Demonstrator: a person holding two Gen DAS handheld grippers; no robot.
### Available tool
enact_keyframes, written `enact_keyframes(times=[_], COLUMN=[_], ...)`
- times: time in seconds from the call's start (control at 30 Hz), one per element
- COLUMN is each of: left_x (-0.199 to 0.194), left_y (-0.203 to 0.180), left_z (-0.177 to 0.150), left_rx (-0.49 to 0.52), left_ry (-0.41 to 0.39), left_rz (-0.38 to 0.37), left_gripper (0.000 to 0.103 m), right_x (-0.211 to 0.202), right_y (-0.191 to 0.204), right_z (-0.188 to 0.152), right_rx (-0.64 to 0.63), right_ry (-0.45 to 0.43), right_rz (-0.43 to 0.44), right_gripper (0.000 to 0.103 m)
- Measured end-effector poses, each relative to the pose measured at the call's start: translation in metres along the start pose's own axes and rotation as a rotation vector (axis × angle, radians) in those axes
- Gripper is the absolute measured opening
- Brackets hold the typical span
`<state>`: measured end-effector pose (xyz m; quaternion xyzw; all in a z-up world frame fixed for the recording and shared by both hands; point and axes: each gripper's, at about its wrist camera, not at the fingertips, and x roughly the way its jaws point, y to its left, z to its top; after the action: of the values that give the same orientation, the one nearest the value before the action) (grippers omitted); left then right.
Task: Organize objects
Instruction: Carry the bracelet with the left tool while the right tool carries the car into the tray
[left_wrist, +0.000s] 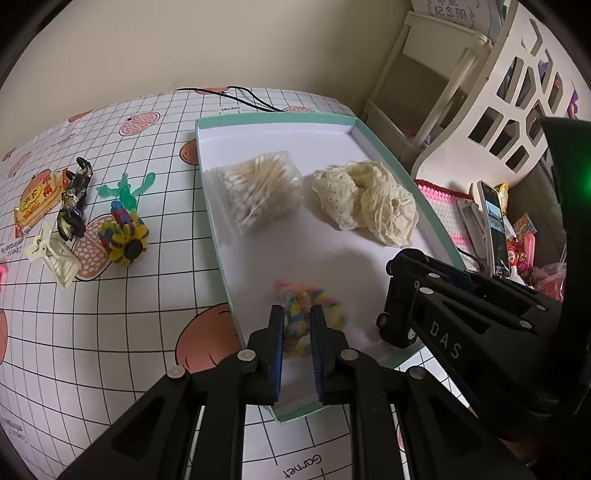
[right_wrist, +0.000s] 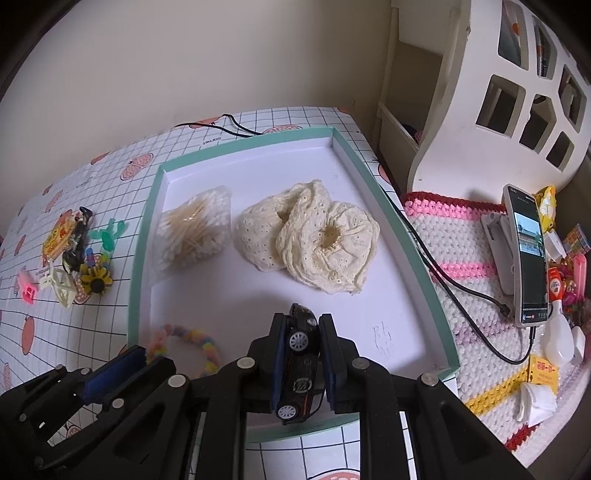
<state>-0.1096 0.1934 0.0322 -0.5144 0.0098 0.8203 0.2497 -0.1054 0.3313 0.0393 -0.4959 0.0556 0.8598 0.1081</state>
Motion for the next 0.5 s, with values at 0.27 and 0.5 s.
enact_keyframes(times=[0.27,0.5], left_x=[-0.0012,-0.0074], left_y=[0.0008,0.0064], left_z=[0.0012,0.0045], left_rx=[0.008,0.0], left_ry=[-0.004,-0.027], left_rz=[0.001,-0.002], left_gripper=[0.021,0.031], right_x=[-0.0034,-0.0045], right_y=[0.001,0.0055], right_z=[0.0014,0.0022], right_rx=[0.005,-0.003], right_ry=[-0.023,-0.033], right_rz=[0.008,0.009], right_gripper=[0.02,0.02])
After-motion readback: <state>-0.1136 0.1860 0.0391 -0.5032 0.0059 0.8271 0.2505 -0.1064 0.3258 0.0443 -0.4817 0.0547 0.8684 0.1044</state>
